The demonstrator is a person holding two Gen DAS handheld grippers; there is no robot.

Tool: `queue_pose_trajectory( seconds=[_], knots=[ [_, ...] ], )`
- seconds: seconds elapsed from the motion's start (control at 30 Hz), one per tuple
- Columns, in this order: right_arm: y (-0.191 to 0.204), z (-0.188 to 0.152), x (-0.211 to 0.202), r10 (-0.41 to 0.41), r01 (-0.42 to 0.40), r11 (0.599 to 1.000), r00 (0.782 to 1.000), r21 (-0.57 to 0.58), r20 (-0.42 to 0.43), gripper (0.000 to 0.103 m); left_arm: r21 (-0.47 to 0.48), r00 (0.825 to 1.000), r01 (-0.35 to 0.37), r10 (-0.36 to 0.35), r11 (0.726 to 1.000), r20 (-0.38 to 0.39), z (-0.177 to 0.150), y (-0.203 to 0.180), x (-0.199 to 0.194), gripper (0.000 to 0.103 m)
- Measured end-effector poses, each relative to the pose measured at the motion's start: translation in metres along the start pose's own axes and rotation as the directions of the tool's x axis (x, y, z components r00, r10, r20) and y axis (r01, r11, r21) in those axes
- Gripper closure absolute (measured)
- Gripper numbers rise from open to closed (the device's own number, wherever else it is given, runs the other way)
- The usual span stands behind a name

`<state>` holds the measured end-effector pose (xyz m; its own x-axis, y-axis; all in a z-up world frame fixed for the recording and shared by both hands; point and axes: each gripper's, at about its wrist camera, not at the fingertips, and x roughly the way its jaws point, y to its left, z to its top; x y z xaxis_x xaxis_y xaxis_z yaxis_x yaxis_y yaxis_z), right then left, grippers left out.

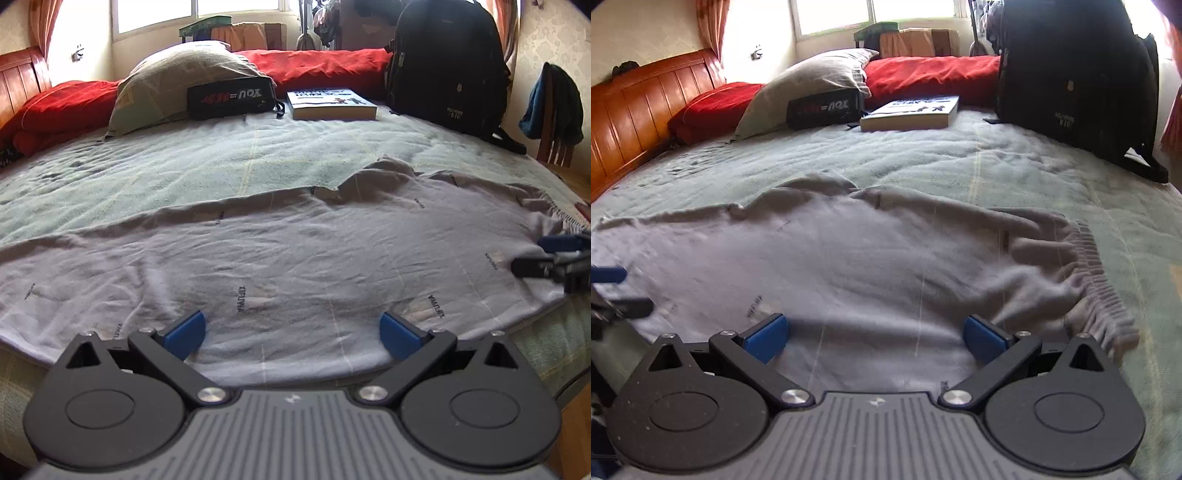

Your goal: Fold clothes

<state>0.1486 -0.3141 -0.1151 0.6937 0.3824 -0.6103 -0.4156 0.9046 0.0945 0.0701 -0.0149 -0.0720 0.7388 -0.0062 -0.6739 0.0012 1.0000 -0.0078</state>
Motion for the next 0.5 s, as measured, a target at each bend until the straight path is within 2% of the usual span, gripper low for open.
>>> queue_pose_trajectory(
  seconds=[0.17,0.23,0.33,0.5],
  knots=[
    [0.002,-0.005,-0.001,-0.016,0.017,1.000,1.000,-0.015,0.005,0.000,-0.054,0.998,-0.061,0.062,0.997,0.023,0.003,0.013,-0.005,0.003],
    [0.002,-0.004,0.000,-0.018,0.018,1.000,1.000,-0.015,0.000,0.000,-0.097,0.999,-0.042,0.041,0.994,-0.012,0.002,0.022,-0.001,0.003],
    [0.004,-0.004,0.002,-0.020,0.020,1.000,1.000,-0.022,-0.002,0.000,-0.100,1.000,-0.025,0.023,0.995,-0.020,0.005,0.023,-0.004,0.003],
    [0.004,-0.005,0.002,-0.019,0.019,1.000,1.000,-0.022,0.002,0.000,-0.115,1.000,0.022,-0.021,0.993,0.009,0.019,0.033,-0.021,0.003]
  ],
)
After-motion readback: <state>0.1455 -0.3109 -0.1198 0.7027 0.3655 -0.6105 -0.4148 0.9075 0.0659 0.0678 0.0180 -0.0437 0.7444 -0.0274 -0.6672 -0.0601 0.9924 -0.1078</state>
